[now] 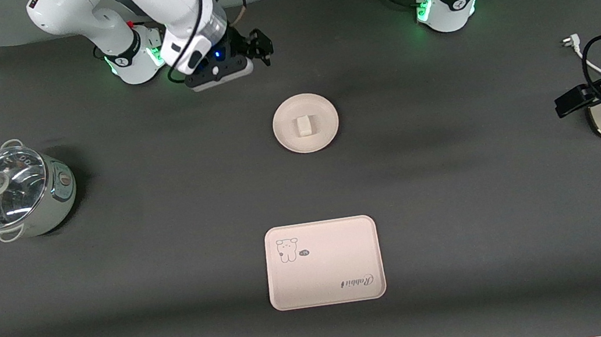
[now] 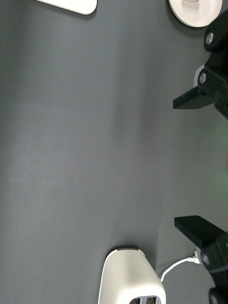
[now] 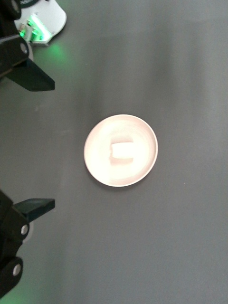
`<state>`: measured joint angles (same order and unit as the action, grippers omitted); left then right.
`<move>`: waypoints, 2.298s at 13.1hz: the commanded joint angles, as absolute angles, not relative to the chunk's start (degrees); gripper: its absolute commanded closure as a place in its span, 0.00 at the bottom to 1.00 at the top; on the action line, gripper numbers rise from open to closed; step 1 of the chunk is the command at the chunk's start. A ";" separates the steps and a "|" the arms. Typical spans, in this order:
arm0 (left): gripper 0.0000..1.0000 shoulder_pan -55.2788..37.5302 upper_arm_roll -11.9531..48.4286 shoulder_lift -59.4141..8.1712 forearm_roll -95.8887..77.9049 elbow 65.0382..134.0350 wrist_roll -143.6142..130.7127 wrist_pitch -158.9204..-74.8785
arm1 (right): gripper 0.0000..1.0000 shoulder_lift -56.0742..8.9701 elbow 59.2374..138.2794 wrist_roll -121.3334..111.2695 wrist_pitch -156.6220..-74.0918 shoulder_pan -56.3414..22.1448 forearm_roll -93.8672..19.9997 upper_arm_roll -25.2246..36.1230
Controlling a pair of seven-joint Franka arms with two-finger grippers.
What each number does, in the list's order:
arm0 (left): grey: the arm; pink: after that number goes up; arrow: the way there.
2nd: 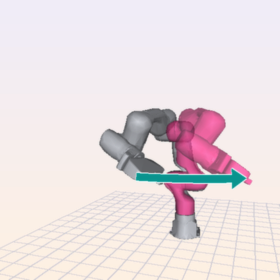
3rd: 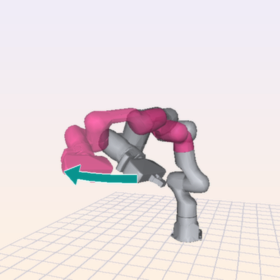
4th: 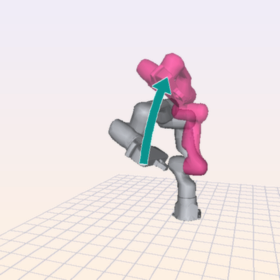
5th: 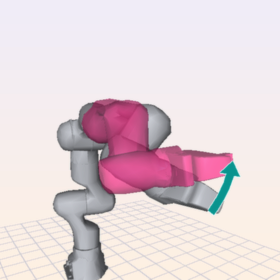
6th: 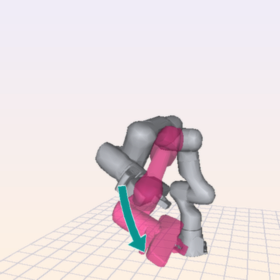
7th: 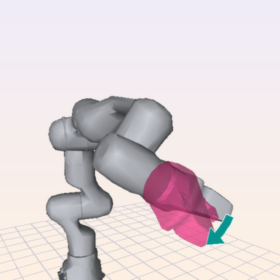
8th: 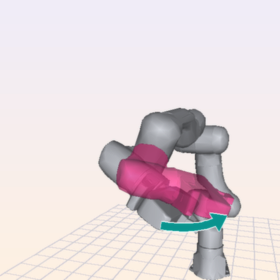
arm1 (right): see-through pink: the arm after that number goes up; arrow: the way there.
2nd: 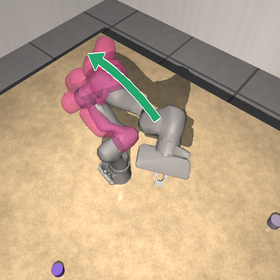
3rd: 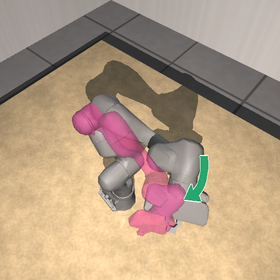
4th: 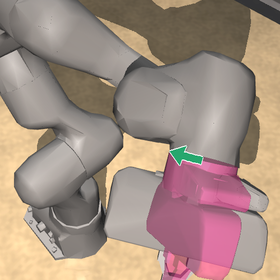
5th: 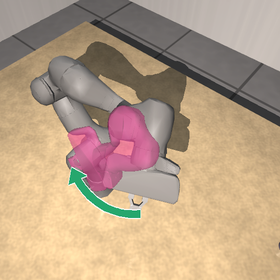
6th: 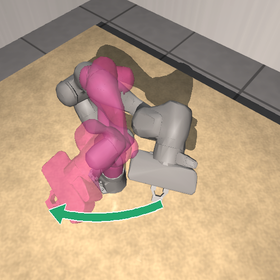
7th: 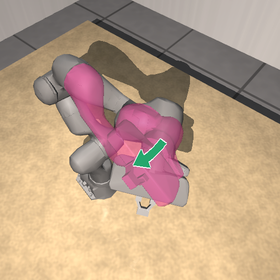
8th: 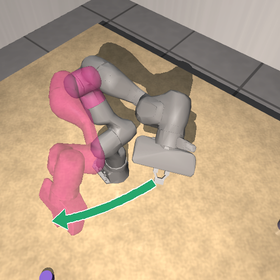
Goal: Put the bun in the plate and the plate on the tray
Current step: 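Lower the right gripper and grip the plate rim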
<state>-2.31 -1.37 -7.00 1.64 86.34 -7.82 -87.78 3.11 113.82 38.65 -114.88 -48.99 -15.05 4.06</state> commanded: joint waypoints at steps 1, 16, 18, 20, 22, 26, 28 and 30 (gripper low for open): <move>0.00 -2.81 -2.46 -5.10 0.88 86.22 -6.24 -86.48 | 0.00 3.09 122.32 36.83 -124.77 -49.39 -16.52 3.78; 0.00 -3.08 -2.37 -4.22 0.97 86.48 -2.04 -87.01 | 0.00 -22.14 133.33 39.19 -166.37 -54.93 -16.61 2.38; 0.00 -3.08 -2.37 -4.13 0.97 86.22 -0.44 -86.92 | 0.00 -23.11 133.33 39.29 -167.43 -54.93 -16.70 2.20; 0.00 -3.08 -2.37 -4.22 0.88 85.35 -0.35 -86.92 | 0.00 -24.08 133.33 39.29 -168.30 -54.93 -16.70 2.11; 0.00 -3.25 -2.11 -4.13 0.88 84.99 -0.53 -86.75 | 0.00 -24.43 133.33 39.29 -168.49 -54.93 -16.87 1.76; 0.00 -3.60 -2.11 -4.22 0.88 84.99 -0.44 -86.66 | 0.60 -24.17 133.24 39.37 -168.40 -54.84 -17.23 1.76; 0.00 -3.78 -2.02 -4.22 0.88 84.64 -0.44 -86.75 | 0.77 -23.82 133.24 39.37 -167.87 -54.84 -17.23 1.76; 0.00 -3.87 -2.02 -4.22 0.88 84.55 -0.44 -86.84 | 0.89 -23.64 133.24 39.29 -167.78 -54.76 -17.23 1.76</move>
<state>-3.33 -1.75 -4.68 1.21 85.28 -1.30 -87.48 -23.98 133.49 38.78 -167.52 -54.23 -15.73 1.75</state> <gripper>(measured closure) 0.000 0.775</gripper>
